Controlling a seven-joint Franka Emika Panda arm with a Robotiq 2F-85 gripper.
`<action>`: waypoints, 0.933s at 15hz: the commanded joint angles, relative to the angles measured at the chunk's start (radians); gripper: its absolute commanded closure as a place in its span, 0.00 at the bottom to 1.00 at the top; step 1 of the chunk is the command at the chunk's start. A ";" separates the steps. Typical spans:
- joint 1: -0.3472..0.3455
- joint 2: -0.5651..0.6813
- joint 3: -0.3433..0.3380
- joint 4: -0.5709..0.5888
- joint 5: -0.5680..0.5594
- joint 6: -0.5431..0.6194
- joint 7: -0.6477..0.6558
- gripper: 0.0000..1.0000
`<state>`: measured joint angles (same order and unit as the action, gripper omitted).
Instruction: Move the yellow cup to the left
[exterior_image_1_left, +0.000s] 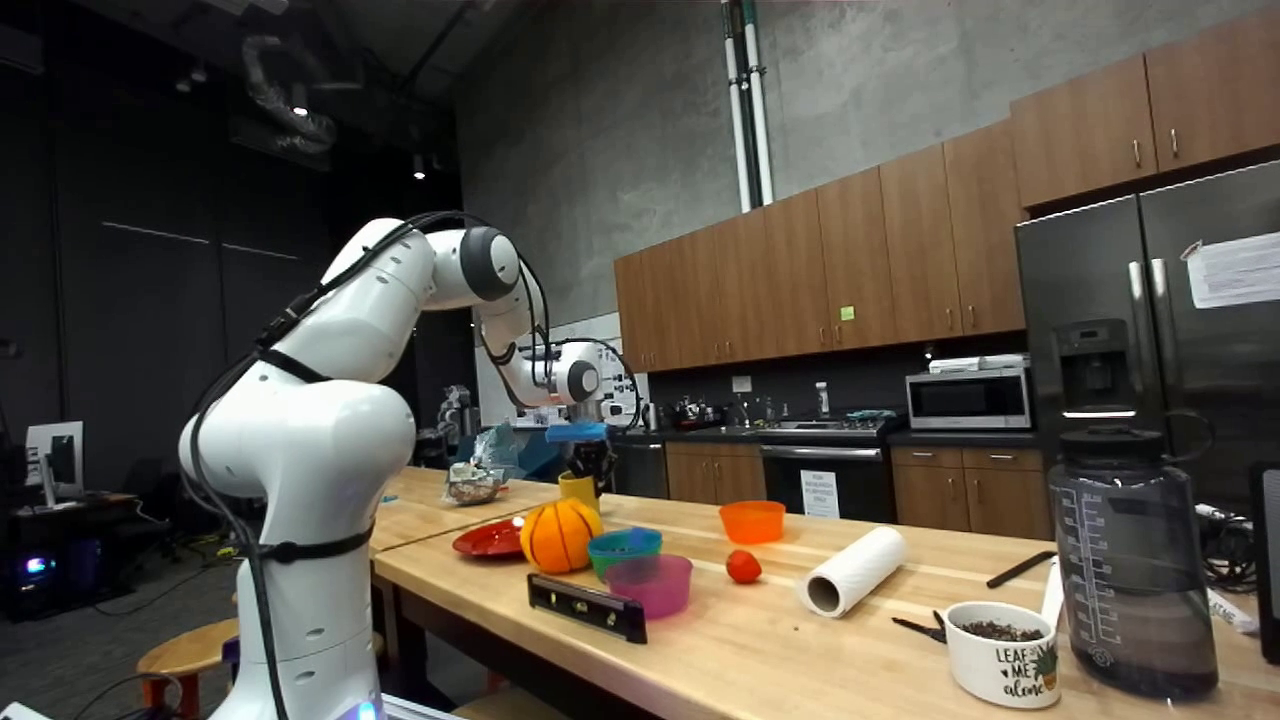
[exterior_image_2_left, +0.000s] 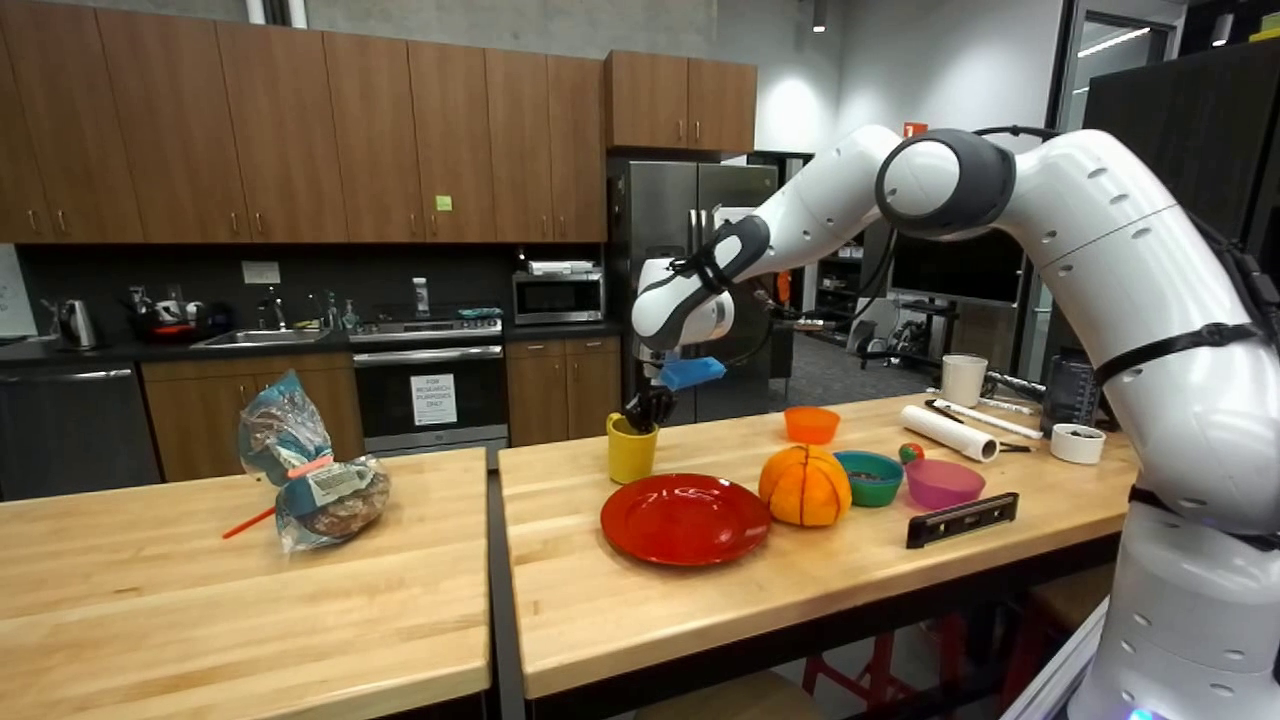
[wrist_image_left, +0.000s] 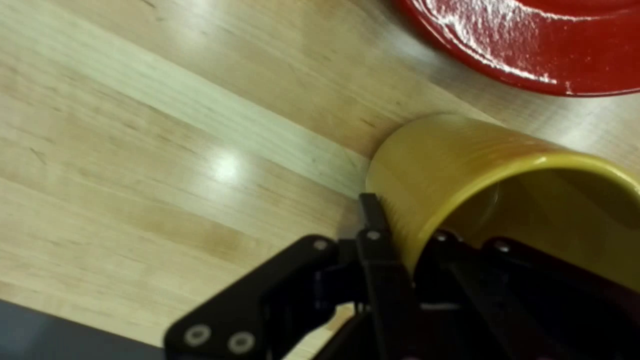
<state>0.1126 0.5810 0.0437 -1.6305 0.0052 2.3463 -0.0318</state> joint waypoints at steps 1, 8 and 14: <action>0.019 0.059 0.024 0.090 -0.022 -0.077 -0.007 0.97; 0.034 0.042 0.073 0.078 -0.009 -0.153 -0.068 0.97; 0.041 0.021 0.116 0.033 0.002 -0.133 -0.114 0.97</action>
<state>0.1510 0.6235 0.1370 -1.5497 -0.0032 2.2090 -0.1130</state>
